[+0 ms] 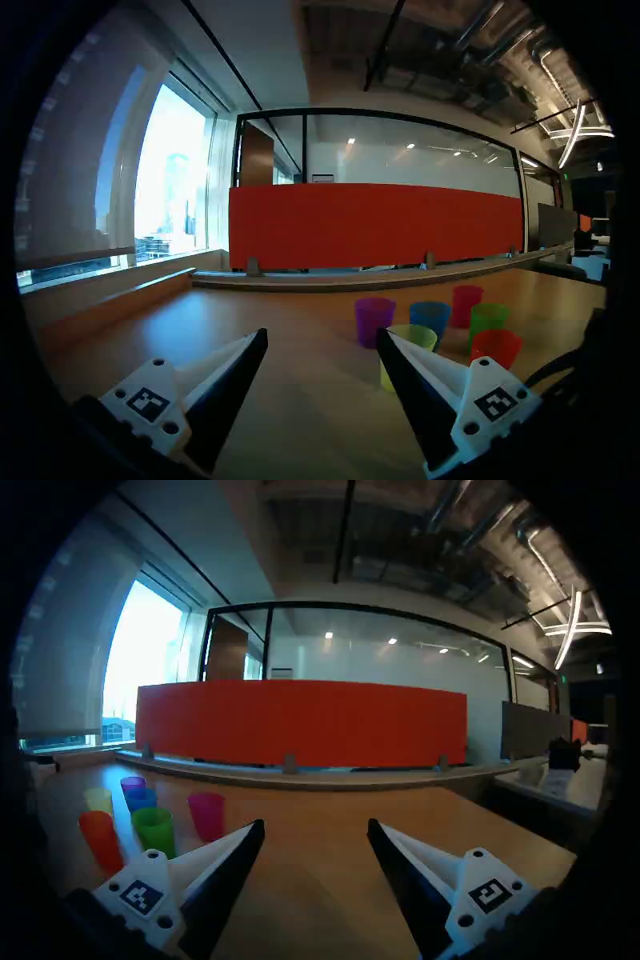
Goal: Pour water
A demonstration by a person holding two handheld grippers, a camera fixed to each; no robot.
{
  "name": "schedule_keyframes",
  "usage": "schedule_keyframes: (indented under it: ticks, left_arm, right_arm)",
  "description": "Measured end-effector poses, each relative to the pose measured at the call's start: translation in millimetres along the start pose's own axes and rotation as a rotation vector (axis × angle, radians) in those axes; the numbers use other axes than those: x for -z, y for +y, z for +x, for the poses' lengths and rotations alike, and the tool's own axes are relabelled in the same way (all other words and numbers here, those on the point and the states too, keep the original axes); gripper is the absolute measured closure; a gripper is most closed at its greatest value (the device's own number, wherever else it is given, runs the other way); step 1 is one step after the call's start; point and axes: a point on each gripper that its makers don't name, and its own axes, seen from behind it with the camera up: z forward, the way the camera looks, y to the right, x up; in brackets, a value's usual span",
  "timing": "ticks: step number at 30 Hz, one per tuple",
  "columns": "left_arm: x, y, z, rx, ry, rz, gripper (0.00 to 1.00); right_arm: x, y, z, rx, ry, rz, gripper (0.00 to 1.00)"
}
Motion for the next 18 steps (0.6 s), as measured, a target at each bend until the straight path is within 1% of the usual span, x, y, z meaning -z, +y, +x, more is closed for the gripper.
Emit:
schedule_keyframes:
  ticks: [3,9,14,18]
  left_arm:
    - [-0.9,-2.7,20,-0.003,0.008,-0.005,0.0]
    - [-6.2,-5.3,68,-0.003,0.038,-0.038,0.0]
    - [-11.4,-6.9,107,-0.03,0.049,-0.054,0.0]
    - [-14.4,-5.1,131,-0.052,0.056,-0.068,0.0]
  right_arm:
    - [0.3,-9,18,0.012,0.009,0.017,0.0]
    - [-6.8,-21,55,-0.001,0.006,0.037,0.0]
    - [-14.6,-23,86,-0.004,0.007,0.054,0.0]
    - [-19.7,-22,112,0.007,0.019,0.055,0.0]
